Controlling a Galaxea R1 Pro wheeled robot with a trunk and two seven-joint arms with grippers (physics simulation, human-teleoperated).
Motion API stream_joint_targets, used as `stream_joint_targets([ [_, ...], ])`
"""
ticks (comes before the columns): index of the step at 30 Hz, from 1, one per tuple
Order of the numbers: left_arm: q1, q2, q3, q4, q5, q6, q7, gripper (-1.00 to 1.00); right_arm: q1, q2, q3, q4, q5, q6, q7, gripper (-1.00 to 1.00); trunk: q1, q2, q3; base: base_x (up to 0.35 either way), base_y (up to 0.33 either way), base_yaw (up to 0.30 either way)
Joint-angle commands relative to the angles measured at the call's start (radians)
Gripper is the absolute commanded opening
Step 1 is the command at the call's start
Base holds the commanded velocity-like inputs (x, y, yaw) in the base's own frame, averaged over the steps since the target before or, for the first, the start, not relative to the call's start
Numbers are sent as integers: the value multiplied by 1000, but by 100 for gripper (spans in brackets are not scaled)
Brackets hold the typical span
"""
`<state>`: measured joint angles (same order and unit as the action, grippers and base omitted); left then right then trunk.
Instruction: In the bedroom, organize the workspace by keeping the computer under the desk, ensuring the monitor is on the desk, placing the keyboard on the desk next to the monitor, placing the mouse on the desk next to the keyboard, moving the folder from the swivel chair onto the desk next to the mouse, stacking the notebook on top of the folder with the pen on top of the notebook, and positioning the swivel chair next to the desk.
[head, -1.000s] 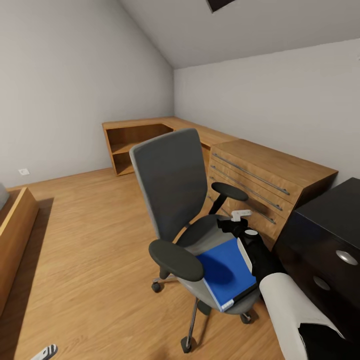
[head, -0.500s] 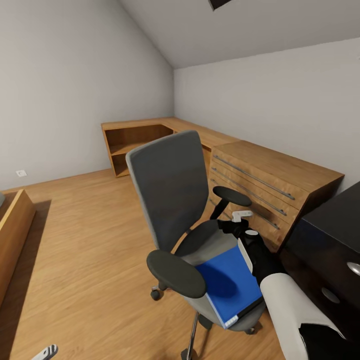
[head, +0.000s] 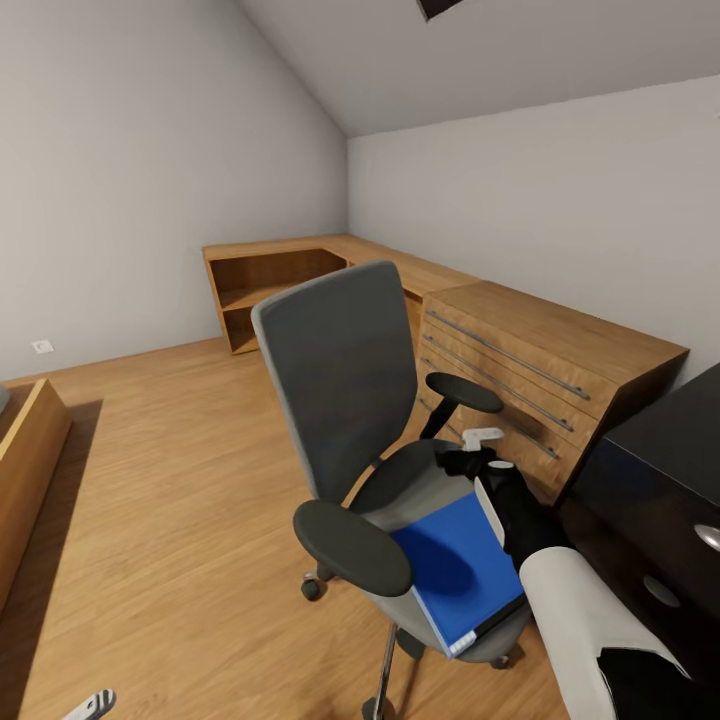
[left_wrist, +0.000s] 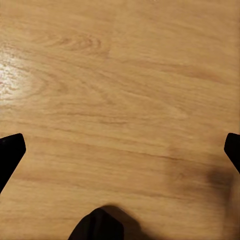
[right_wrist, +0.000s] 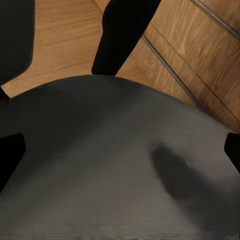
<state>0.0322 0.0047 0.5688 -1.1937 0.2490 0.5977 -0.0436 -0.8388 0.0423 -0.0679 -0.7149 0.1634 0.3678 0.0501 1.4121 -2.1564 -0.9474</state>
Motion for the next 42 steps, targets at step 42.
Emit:
stream_joint_targets([
  [42,0,0,2,-3,1,7,-6,100,0,4,-3,-1,12,89,2,100,50,-91,-41,0,0,0],
])
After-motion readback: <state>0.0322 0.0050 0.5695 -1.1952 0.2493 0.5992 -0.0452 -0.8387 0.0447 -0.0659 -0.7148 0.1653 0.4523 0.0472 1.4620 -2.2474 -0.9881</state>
